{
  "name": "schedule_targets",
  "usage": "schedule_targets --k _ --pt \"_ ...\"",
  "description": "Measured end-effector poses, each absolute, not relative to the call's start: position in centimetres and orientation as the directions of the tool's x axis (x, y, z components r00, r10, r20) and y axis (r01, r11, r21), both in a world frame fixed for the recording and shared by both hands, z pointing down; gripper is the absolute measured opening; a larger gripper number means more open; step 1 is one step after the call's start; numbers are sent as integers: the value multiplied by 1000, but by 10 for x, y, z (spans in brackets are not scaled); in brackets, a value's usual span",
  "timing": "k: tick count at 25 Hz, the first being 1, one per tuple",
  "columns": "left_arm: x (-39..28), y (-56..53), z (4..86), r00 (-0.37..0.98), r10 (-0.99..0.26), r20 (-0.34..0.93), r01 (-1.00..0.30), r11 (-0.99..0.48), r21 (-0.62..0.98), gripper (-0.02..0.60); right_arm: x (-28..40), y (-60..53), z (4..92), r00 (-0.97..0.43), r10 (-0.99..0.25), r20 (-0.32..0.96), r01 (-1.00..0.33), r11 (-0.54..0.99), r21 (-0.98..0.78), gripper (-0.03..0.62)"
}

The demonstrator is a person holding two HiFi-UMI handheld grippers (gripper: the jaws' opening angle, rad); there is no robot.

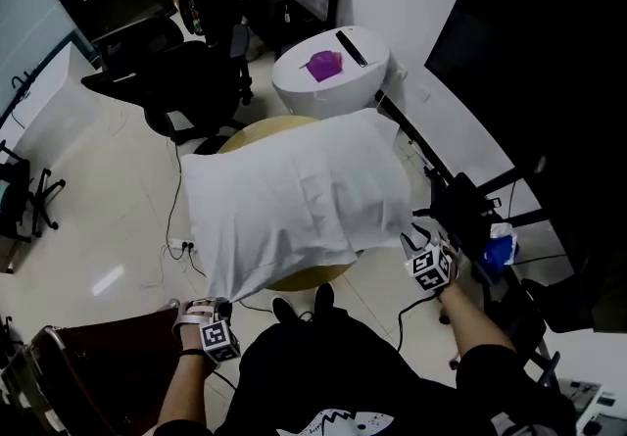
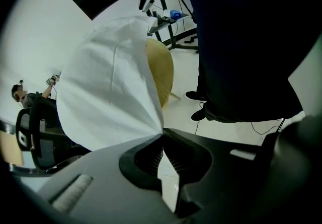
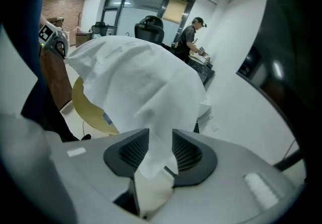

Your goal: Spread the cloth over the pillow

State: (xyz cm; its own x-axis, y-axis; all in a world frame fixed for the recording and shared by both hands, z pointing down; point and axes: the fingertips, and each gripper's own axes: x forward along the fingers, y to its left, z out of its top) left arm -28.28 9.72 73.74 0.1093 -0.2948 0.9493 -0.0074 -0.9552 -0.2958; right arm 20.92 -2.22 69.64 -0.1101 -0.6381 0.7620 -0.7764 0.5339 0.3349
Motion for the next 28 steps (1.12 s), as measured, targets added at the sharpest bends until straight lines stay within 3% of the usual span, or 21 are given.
schedule_targets --k 12,24,28 --pt "-282 96 738 66 -266 962 -19 -964 -265 0 231 -43 747 -241 -521 819 -856 512 74 172" --pt "-285 98 731 38 -295 955 -43 -955 -293 0 253 -41 733 -251 -524 814 -826 554 102 11" --pt "-287 104 730 30 -314 949 -35 -949 -313 0 270 -48 727 -229 -534 814 -817 560 137 11"
